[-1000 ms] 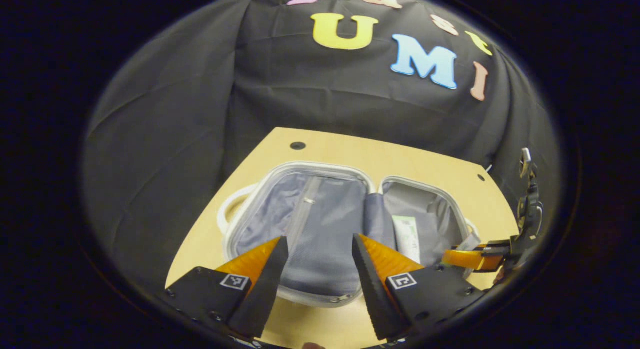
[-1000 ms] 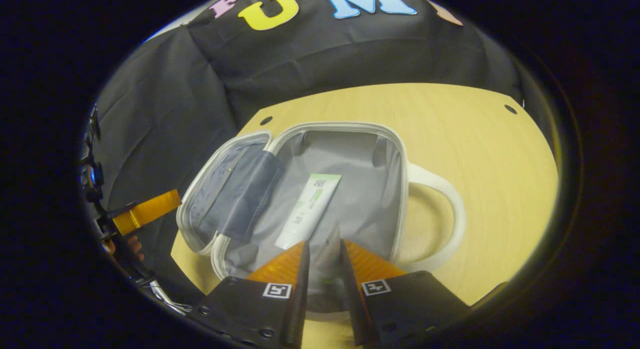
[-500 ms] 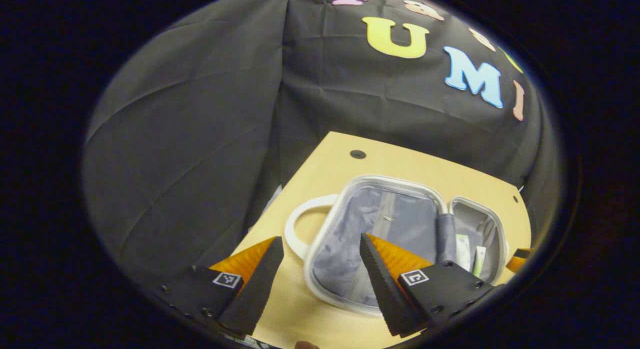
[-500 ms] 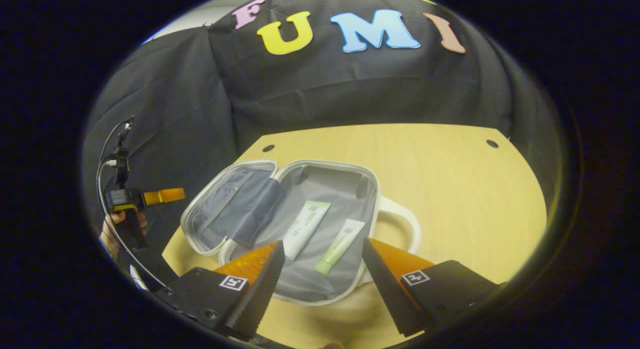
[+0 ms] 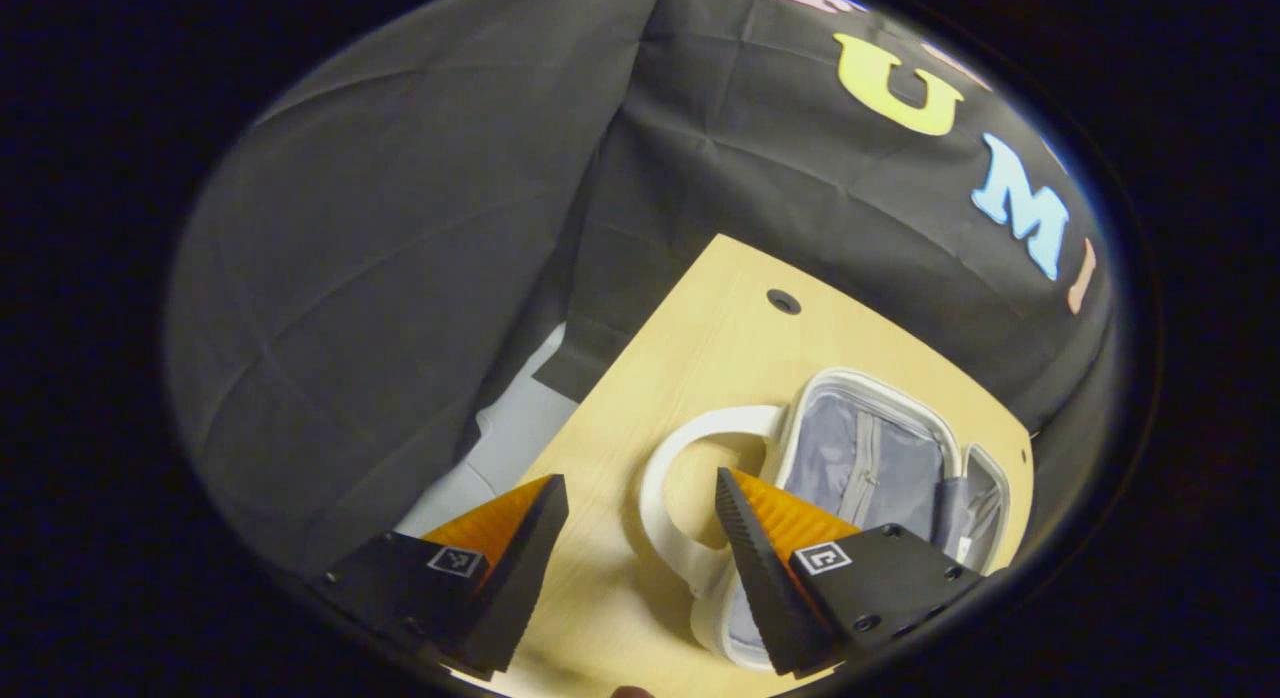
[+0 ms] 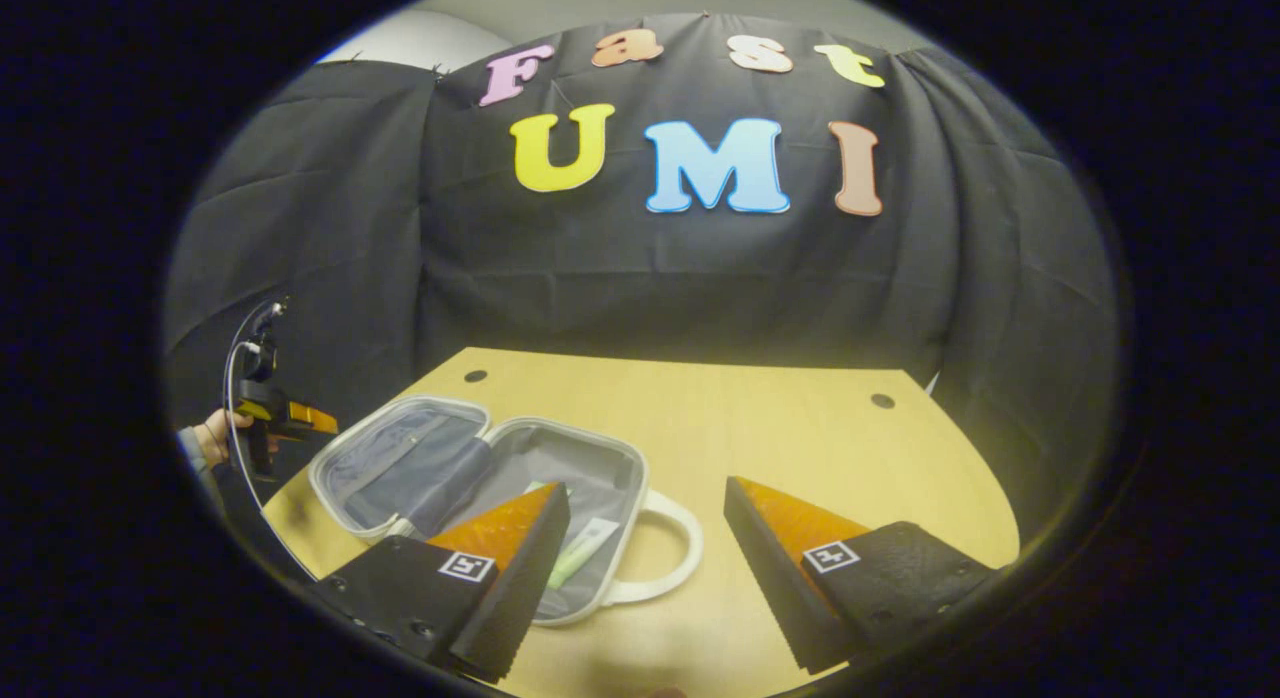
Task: First open the suitcase, pack the skin care products into it, and then close the suitcase.
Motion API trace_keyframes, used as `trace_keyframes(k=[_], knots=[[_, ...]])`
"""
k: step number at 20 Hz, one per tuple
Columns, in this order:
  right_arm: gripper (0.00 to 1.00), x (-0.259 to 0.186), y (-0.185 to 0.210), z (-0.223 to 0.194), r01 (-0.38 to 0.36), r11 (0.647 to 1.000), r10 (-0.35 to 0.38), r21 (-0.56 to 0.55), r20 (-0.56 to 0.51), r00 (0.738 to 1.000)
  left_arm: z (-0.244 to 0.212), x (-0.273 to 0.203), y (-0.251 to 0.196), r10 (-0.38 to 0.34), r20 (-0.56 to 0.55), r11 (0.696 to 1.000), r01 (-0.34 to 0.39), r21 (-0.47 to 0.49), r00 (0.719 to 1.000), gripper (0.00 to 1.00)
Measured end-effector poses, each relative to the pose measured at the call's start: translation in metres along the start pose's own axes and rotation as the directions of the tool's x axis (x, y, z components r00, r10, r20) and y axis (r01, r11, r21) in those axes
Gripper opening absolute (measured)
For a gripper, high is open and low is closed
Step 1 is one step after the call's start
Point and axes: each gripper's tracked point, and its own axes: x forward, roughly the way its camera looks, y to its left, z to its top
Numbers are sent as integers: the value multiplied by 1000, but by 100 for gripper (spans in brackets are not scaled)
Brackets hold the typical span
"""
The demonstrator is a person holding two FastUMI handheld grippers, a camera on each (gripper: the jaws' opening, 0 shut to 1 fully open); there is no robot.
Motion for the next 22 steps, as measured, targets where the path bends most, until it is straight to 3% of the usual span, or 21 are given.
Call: trace_keyframes(k=[5, 7, 9, 13, 15, 18, 22], knots=[[96, 2, -1, -3, 8, 1000, -7, 13, -41, 999, -13, 41, -3, -100, -73, 981, 86, -174, 992, 98], [96, 3, -2, -2, 10, 1000, -9, 24, -42, 999, -15, 49, -9, -136, -62, 972, 121, -199, 989, 71], [95, 3, -7, 0, 23, 999, -22, 23, -33, 999, -24, 52, -5, -105, -103, 977, 83, -197, 989, 41], [95, -1, -17, 1, 39, 998, -38, 40, -24, 999, -16, 44, -4, -101, -82, 975, 82, -205, 992, 20], [95, -4, -23, 2, 48, 998, -48, 46, -16, 999, -5, 29, -15, -101, -58, 980, 90, -177, 993, 15], [96, -10, -35, 6, 63, 997, -64, 47, 7, 998, 19, -11, -39, -111, 0, 988, 110, -108, 994, 18], [95, -17, -55, 15, 82, 995, -85, 58, 48, 995, 64, -79, -84, -179, 102, 979, 187, -74, 978, 14]])
